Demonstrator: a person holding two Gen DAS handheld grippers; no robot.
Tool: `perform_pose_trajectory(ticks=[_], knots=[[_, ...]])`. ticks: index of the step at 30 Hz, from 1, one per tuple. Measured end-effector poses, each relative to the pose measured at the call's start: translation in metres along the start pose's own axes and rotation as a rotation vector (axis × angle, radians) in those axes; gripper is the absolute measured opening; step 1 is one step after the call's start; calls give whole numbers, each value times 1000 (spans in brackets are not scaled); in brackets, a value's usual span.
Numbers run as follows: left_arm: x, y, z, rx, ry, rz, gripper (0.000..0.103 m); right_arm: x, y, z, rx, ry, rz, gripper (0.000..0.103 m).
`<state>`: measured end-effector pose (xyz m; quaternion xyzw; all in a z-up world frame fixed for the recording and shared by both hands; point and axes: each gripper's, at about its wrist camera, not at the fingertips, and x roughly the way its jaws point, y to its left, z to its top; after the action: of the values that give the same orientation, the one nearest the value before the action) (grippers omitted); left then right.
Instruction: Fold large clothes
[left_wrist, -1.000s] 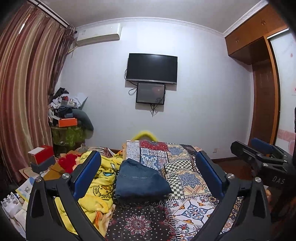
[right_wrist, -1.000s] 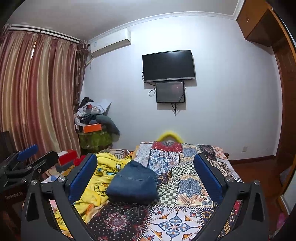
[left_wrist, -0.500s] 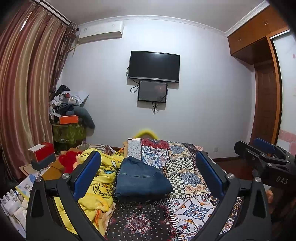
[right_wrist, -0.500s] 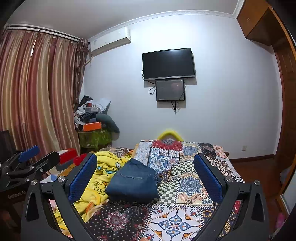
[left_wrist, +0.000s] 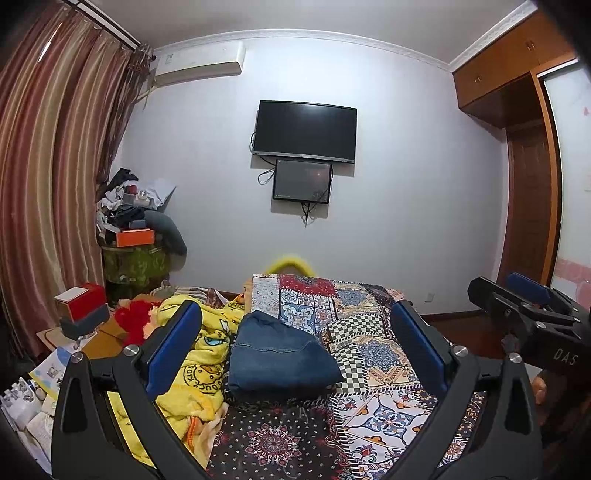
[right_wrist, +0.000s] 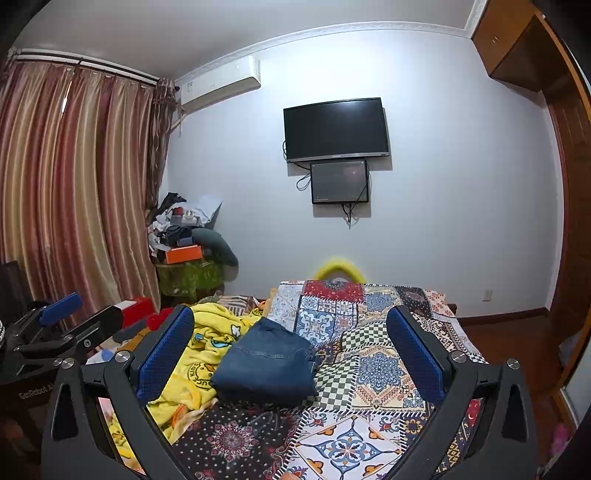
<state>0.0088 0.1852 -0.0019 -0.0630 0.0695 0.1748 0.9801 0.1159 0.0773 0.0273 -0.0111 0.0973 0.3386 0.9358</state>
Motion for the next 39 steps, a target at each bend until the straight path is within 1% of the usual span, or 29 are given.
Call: perform_pose_trajectory(ticks=[20, 28, 39], knots=[[5, 5, 1, -8, 25, -38, 103, -1, -3, 2, 8, -5, -1, 103], [6, 5, 2, 3, 31, -59, 103, -2, -2, 2, 8, 0, -1, 103], [5, 5, 1, 6, 34, -64, 102, 1, -3, 4, 13, 2, -1, 103]])
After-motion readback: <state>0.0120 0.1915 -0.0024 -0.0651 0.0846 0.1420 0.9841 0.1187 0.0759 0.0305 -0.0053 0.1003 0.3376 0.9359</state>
